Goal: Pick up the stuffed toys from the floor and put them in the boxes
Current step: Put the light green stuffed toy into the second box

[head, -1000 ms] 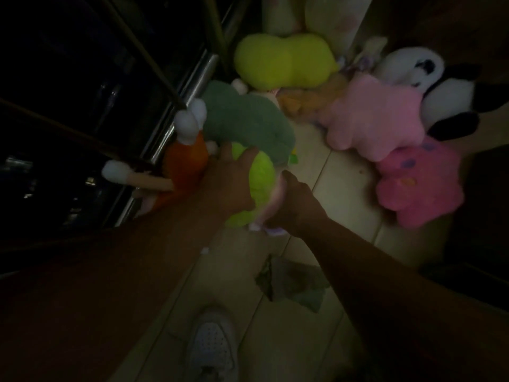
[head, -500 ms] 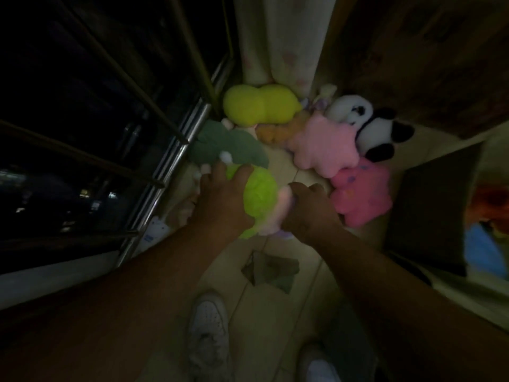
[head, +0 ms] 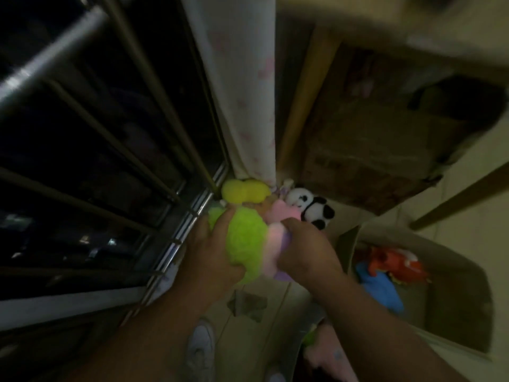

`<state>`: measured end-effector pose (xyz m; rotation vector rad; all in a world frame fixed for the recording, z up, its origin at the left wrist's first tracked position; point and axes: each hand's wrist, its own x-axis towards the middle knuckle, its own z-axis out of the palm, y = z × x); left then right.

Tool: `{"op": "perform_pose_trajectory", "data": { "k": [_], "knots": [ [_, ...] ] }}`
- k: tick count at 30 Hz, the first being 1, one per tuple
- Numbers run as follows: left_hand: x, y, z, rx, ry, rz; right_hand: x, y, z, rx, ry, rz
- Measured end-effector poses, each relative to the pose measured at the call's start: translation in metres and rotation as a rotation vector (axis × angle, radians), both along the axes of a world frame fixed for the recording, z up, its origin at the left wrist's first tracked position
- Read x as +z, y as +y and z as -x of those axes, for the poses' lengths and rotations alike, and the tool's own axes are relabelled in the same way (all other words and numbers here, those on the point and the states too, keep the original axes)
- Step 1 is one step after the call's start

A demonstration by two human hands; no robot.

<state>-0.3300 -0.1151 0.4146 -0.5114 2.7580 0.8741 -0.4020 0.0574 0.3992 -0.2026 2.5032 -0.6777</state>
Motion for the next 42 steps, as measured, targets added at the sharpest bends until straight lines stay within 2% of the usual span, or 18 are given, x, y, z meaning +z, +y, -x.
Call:
{"op": "perform_pose_trajectory", "data": {
  "k": [4, 10, 19, 29, 35, 42],
  "knots": [
    [0.092, 0.027, -0.023, -0.01, 0.016, 0.017, 0.096, 0.025, -0.015, 0.025, 0.001, 0.028],
    [0.218, 0.052, -0.044, 0.031, 0.129, 0.042, 0.226, 0.051, -0.029, 0.03, 0.121, 0.071],
    [0.346, 0.079, -0.116, 0.009, 0.179, 0.066, 0.346, 0.084, -0.095, 0.083, 0.227, 0.115],
    [0.378, 0.145, -0.153, -0.116, 0.271, 0.056, 0.4, 0.163, -0.157, 0.058, 0.297, 0.053],
    [0.394, 0.198, -0.172, -0.156, 0.246, 0.027, 0.428, 0.22, -0.184, 0.04, 0.281, 0.001],
    [0.398, 0.282, -0.127, -0.18, 0.265, 0.016, 0.44, 0.307, -0.145, 0.033, 0.266, -0.017]
  ]
}}
